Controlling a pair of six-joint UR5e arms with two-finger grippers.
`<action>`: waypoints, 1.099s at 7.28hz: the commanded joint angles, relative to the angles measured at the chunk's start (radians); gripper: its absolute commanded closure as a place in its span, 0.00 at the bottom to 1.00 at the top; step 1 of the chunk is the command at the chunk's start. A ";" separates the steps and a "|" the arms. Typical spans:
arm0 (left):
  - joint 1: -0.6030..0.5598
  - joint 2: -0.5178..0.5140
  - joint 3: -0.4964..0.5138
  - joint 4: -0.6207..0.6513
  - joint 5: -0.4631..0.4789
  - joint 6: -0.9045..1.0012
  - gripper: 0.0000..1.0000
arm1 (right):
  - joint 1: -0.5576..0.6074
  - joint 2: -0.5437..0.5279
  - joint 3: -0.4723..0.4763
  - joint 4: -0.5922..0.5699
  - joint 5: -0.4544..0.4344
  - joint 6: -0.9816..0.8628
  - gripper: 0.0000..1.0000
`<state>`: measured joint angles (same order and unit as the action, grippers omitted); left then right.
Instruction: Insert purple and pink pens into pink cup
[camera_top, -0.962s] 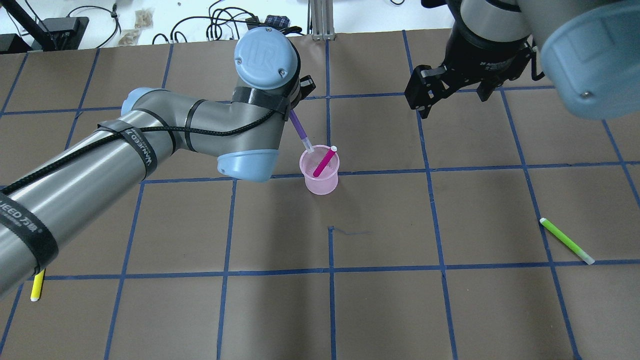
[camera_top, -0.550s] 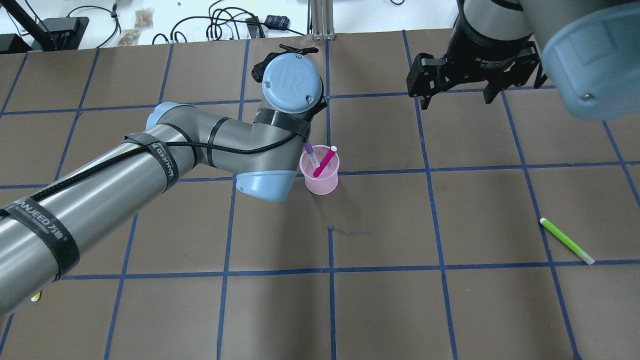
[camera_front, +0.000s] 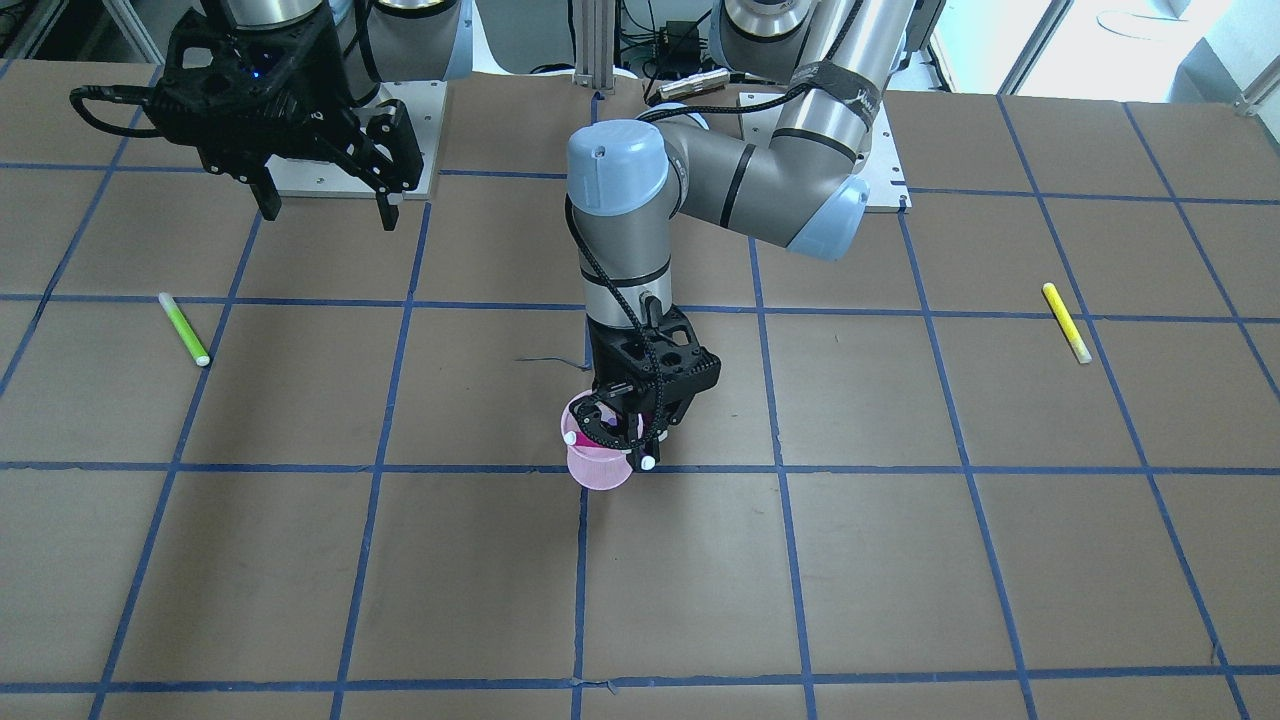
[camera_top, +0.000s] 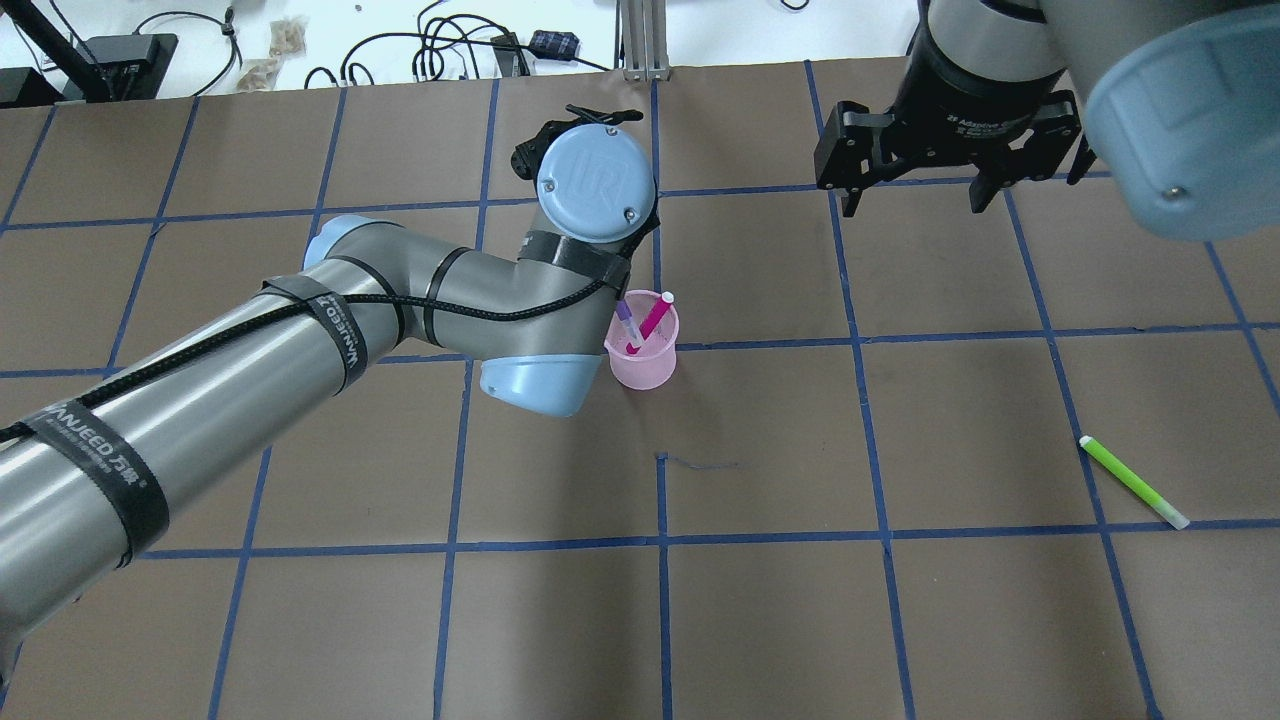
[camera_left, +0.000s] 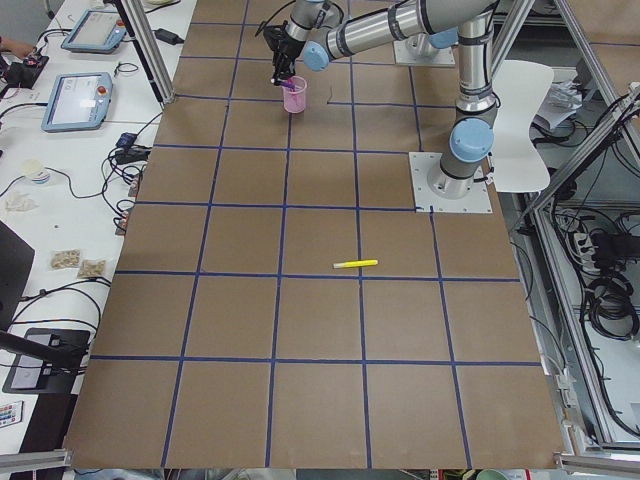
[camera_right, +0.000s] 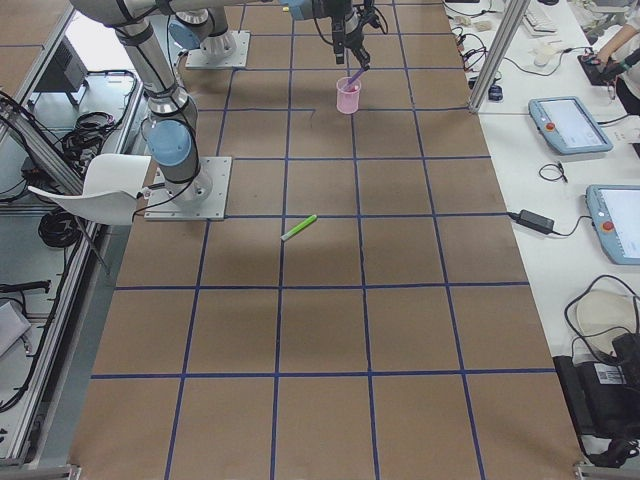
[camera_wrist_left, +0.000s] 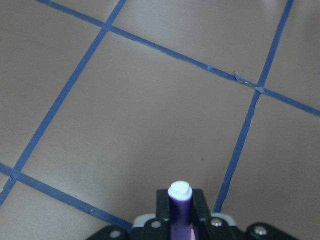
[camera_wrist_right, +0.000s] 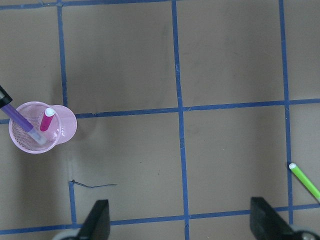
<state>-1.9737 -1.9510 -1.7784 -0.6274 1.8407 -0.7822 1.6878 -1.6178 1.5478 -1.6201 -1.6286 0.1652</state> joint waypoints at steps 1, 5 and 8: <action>-0.017 0.000 -0.001 0.000 0.000 -0.029 0.58 | 0.000 0.001 0.000 0.000 -0.001 0.000 0.00; -0.028 0.003 0.007 0.003 0.000 -0.036 0.00 | 0.000 0.001 0.000 0.002 -0.001 0.000 0.00; 0.082 0.041 0.051 -0.065 -0.033 0.189 0.00 | 0.000 -0.001 0.000 0.003 -0.001 0.002 0.00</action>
<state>-1.9563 -1.9209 -1.7491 -0.6448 1.8275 -0.7037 1.6874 -1.6172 1.5478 -1.6174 -1.6291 0.1660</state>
